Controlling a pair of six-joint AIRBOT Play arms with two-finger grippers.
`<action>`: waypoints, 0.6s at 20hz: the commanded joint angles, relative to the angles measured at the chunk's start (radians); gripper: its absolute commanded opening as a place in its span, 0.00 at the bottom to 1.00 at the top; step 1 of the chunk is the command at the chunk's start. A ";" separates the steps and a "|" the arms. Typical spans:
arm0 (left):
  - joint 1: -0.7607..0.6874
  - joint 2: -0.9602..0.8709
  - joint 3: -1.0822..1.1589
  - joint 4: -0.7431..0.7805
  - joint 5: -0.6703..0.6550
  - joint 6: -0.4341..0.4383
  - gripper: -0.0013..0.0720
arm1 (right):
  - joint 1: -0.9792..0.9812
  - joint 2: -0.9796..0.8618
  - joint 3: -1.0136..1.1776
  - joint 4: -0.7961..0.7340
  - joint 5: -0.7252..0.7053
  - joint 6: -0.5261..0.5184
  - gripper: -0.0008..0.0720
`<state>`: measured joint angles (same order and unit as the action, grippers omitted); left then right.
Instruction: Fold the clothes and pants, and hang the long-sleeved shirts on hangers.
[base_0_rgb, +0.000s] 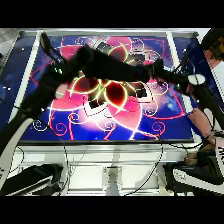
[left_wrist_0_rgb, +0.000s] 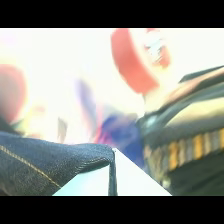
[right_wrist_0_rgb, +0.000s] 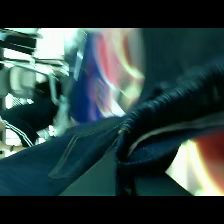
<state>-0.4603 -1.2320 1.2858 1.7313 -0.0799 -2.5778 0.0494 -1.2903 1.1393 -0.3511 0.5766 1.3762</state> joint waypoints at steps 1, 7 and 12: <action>0.014 -0.068 0.240 0.023 -0.030 0.097 0.02 | 0.072 0.001 0.163 -0.024 -0.203 -0.051 0.05; 0.013 -0.203 0.497 0.023 0.015 0.095 0.02 | 0.167 -0.067 0.369 -0.045 -0.349 -0.115 0.06; 0.062 -0.258 0.547 0.022 0.041 0.095 0.02 | 0.177 -0.161 0.415 -0.043 -0.474 -0.113 0.06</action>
<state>-0.4248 -1.4555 1.7947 1.7531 -0.0647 -2.4863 0.2157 -1.4021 1.5215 -0.3912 0.1947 1.2678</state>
